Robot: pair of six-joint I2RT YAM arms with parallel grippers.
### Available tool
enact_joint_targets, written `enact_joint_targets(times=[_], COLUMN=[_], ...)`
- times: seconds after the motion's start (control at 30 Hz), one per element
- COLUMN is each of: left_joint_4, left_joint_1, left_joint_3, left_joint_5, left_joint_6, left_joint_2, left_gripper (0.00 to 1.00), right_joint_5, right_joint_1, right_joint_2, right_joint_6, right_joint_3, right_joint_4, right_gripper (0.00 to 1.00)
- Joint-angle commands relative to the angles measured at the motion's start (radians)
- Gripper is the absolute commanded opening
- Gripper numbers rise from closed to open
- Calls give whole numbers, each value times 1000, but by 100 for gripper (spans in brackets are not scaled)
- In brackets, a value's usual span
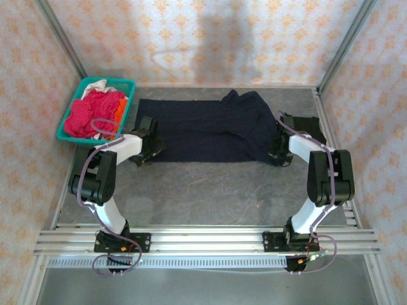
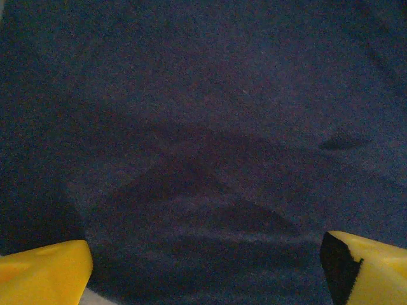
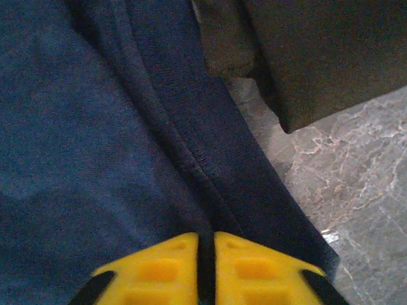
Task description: Fold and stack the t-shirts
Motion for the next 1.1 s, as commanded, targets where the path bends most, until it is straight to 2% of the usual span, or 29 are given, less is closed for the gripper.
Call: enact_joint_targets(times=[0.0,0.2,0.3,0.43,0.63,0.87,0.97,1.07], left_joint_4=[26,37,42,35,-6,-113,-123,-106], left_joint_1=[38,70,76,78,74,24,6,4], left_joint_3=[-47,-53,-60,-59,-58,4,37,86], left_joint_5=[5,30,29,35,14,-46,-56,-56], left_joint_6=[-25,-16,-18,-15,3,40,41,45], left_joint_2=[23,37,34,27,-48,-153,-168,-130], left_gripper=[94,94,94,94,94,94,94,94], right_joint_5=[65,99,105,95,62,35,40,27], right_joint_1=[-19,-29,-30,-30,-30,-25,11,49], right_joint_2=[3,21,53,117,137,-71,-113,-74], right_joint_6=[-14,-54,-66,-80,-80,-84,-81,-60], right_joint_3=[57,125,152,188,195,138,125,131], right_joint_4=[-15,-34,-31,-50,-80,-72,-62,-31], right_gripper=[8,9,13,10,30,62,64,64])
